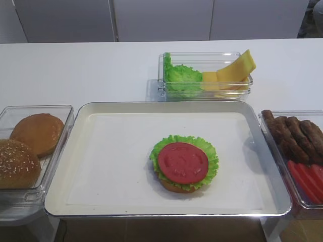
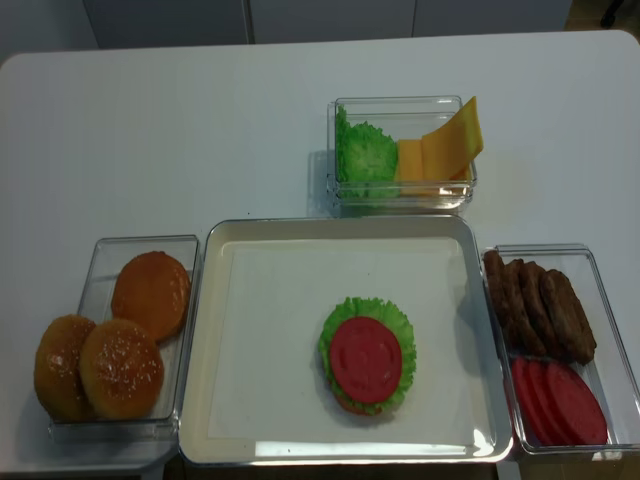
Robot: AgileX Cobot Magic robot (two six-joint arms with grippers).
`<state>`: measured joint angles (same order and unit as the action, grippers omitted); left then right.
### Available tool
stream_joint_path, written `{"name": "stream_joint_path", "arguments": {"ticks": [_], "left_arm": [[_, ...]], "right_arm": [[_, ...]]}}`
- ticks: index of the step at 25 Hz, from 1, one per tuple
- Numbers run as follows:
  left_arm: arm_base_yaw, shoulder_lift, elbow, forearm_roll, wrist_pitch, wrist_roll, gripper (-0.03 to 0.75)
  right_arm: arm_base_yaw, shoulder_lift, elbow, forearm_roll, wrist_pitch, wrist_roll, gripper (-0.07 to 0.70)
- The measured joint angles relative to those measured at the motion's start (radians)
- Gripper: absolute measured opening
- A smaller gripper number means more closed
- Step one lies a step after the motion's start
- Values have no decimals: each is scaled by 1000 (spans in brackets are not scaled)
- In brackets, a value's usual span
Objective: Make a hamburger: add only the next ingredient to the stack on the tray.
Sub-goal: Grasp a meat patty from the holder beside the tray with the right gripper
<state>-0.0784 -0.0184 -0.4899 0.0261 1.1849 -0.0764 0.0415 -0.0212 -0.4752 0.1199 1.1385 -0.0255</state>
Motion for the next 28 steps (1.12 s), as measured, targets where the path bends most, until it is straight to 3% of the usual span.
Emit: {"name": "stream_joint_path", "arguments": {"ticks": [20, 23, 27, 28], "left_arm": [[0, 0, 0, 0, 0, 0, 359], [0, 0, 0, 0, 0, 0, 359], [0, 0, 0, 0, 0, 0, 359], [0, 0, 0, 0, 0, 0, 359]], "right_arm": [[0, 0, 0, 0, 0, 0, 57], [0, 0, 0, 0, 0, 2, 176], [0, 0, 0, 0, -4, 5, 450], [0, 0, -5, 0, -13, 5, 488]]}}
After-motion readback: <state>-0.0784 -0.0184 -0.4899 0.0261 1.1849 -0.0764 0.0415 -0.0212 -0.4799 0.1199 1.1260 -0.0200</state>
